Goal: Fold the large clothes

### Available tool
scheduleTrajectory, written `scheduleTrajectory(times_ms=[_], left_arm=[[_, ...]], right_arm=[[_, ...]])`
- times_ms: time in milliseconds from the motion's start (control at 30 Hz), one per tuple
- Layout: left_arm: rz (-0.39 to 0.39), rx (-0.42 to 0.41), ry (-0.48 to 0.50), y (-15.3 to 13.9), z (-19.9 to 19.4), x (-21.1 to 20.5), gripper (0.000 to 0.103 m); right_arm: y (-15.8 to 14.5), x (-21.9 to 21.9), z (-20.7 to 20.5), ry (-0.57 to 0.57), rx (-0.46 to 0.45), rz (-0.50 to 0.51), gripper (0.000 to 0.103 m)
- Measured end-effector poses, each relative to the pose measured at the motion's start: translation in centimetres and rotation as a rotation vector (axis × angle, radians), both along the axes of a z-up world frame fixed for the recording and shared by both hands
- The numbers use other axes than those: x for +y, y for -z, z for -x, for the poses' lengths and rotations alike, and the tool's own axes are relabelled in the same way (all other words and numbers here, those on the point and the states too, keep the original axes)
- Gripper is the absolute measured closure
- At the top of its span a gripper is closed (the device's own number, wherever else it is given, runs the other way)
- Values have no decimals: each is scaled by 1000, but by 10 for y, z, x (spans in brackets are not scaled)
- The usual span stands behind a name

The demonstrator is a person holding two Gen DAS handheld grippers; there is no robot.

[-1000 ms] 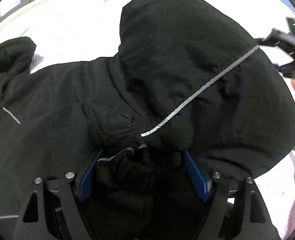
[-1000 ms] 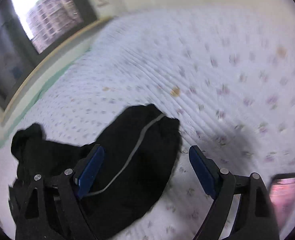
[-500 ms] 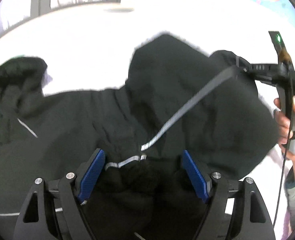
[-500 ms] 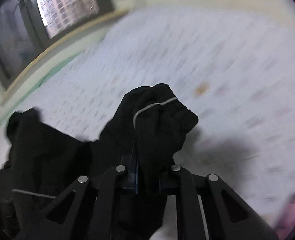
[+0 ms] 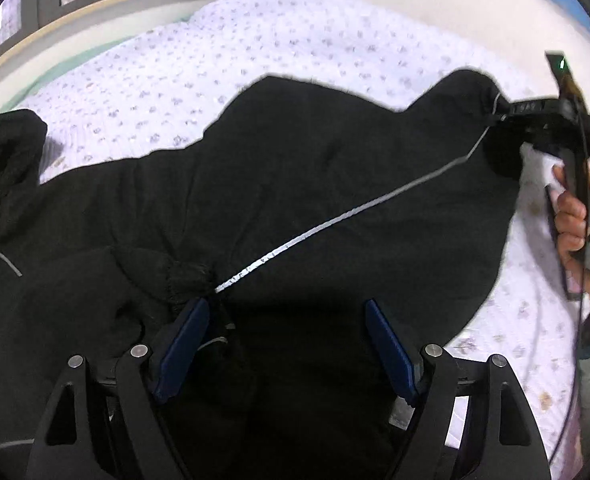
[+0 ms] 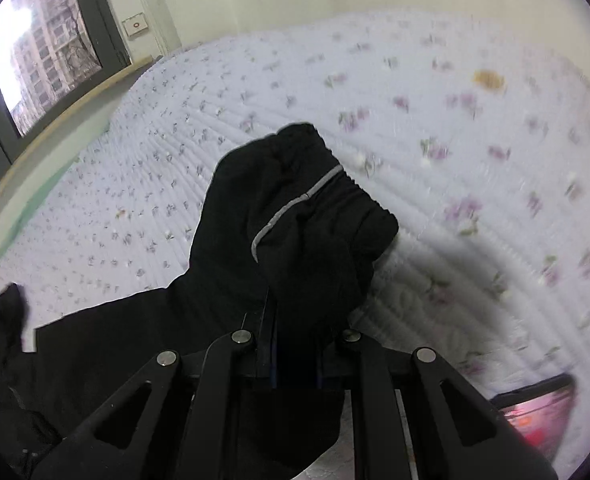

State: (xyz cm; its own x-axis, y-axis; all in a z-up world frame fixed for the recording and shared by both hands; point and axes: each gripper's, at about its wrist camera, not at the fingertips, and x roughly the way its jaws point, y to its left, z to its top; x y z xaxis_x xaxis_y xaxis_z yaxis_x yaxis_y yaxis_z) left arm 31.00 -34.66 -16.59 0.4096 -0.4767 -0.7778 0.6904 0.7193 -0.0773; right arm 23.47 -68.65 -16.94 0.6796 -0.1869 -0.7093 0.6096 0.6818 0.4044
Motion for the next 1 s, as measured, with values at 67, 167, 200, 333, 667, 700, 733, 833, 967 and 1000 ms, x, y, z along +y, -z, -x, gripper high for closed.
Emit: scheduleTrajectory(times_ms=[67, 167, 200, 333, 667, 700, 733, 833, 967, 1000], left_arm=[[57, 17, -7, -16, 0, 14, 22], [110, -2, -26, -46, 5, 42, 22], [115, -17, -39, -60, 9, 58, 22], [115, -54, -113, -99, 17, 121, 22], [202, -102, -492, -140, 37, 322, 22], [217, -95, -516, -137, 40, 340, 22], [228, -90, -536, -135, 45, 357, 22], [234, -83, -563, -126, 60, 393, 22], [183, -91, -558, -119, 74, 417, 22], [161, -95, -551, -115, 75, 422, 22]], right_arm=[[-9, 1, 5, -49, -60, -23, 87], [-30, 9, 15, -125, -121, -40, 87], [-38, 14, 18, -148, -135, -49, 87], [-83, 54, 25, -255, -182, -37, 87], [-192, 259, 5, -585, -234, 102, 87], [-198, 285, 2, -627, -237, 117, 87], [-204, 317, -1, -678, -250, 129, 87], [-212, 400, -13, -805, -277, 149, 87], [-197, 487, -27, -930, -251, 155, 87], [-189, 507, -33, -963, -241, 146, 87]])
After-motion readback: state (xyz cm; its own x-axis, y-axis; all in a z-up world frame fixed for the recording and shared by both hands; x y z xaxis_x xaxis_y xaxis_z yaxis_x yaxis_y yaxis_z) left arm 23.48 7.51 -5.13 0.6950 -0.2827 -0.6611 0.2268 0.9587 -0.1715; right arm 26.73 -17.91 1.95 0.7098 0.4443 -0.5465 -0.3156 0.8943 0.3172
